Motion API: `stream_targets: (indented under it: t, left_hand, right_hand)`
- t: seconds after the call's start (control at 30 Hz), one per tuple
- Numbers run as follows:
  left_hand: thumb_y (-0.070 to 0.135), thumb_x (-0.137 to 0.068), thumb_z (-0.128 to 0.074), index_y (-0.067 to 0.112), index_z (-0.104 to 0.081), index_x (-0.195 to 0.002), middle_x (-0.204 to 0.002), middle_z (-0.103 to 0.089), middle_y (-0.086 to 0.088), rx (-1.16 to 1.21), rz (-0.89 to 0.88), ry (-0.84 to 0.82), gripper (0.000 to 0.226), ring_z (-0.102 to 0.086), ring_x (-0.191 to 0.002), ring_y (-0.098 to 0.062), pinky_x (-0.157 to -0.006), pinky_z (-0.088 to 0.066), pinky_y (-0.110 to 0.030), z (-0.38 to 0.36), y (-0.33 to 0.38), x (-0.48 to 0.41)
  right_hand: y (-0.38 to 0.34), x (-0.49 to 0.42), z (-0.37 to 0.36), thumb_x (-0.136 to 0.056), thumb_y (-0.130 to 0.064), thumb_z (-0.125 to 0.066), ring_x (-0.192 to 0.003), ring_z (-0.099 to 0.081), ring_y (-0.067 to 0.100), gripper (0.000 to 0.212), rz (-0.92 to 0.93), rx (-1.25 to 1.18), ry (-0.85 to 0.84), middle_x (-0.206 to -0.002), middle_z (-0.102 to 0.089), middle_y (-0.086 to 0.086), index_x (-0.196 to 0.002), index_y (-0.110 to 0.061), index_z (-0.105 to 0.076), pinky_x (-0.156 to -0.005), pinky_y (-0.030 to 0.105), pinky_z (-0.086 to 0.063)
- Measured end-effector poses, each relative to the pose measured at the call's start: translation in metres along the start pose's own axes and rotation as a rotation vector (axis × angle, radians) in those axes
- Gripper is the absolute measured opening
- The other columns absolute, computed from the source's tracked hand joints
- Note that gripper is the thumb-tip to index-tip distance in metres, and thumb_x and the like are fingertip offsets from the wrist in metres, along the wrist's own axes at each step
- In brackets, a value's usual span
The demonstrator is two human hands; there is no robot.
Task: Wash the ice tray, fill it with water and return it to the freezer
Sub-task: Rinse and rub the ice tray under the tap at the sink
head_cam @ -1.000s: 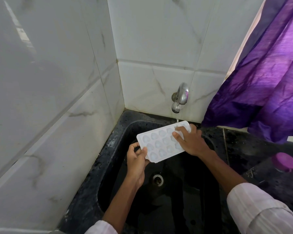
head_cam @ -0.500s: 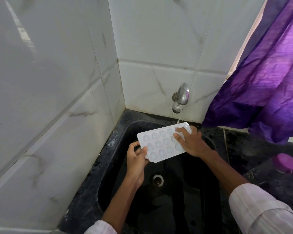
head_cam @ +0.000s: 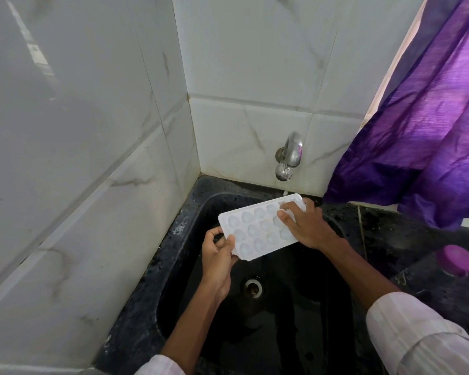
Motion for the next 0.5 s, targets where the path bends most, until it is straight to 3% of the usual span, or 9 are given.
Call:
stream_targets:
  t: [0.3,0.5]
  left_hand:
    - [0.005,-0.101,-0.052,0.011,-0.049,-0.123,-0.112,-0.073,-0.008,0.020,-0.014,0.001,0.022,-0.070,-0.106,-0.024,-0.069,-0.060,-0.030,0.0003,0.0054,-0.0011]
    - [0.004,-0.101,-0.052,0.009,-0.049,-0.124,-0.114,-0.072,-0.010,0.054,0.008,0.012,0.024,-0.070,-0.106,-0.026,-0.068,-0.060,-0.032,-0.0033,0.0040,-0.0036]
  right_hand:
    - [-0.0002,-0.0035,-0.0054,-0.096,-0.065,-0.029,-0.140,-0.018,0.045,0.049,0.017,0.038,-0.022,-0.159,-0.008,0.007,-0.143,-0.051,-0.033,-0.113,0.057,-0.024]
    - [0.0007,-0.0082,0.0013,-0.097,-0.064,-0.031,-0.139,-0.023,0.041,0.050,0.022,0.002,0.014,-0.157,-0.017,0.004,-0.141,-0.042,-0.036,-0.111,0.056,-0.028]
Point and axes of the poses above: each hand's wrist, its own x-axis away from the middle knuckle, its own z-axis out of the back of the hand, y = z × x, the point moved 10 cm from there along -x, towards the middle knuckle
